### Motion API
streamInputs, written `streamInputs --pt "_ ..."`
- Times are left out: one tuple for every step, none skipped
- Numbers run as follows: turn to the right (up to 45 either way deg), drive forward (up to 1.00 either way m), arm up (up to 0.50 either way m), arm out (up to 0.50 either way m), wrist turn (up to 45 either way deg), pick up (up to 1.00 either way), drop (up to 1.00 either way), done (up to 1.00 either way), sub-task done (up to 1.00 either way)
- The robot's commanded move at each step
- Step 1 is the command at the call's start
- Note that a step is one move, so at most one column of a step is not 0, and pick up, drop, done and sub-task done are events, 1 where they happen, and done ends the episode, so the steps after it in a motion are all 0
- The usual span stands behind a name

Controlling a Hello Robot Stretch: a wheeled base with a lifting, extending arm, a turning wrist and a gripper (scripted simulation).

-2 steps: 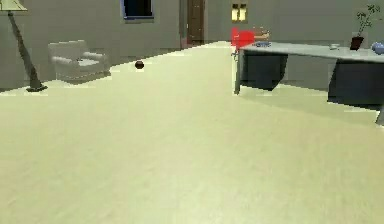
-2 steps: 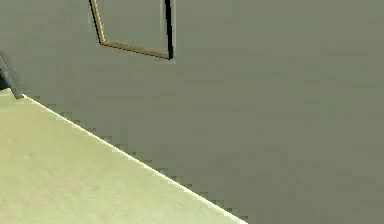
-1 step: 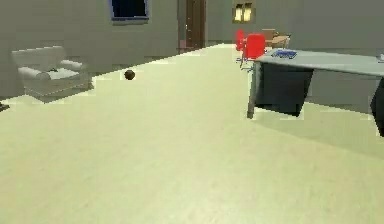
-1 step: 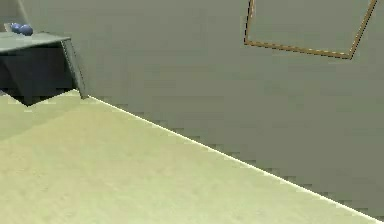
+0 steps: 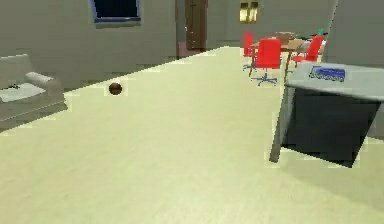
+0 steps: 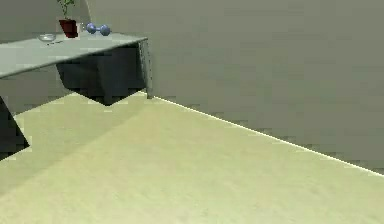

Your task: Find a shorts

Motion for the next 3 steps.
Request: streamInputs --pt "0.0 1.0 0.0 0.0 0.0 0.0 0.0 0.0 0.0" --pt "0.0 1.0 0.0 0.0 0.0 0.0 0.0 0.0 0.0" --pt "0.0 1.0 0.0 0.0 0.0 0.0 0.0 0.0 0.0"
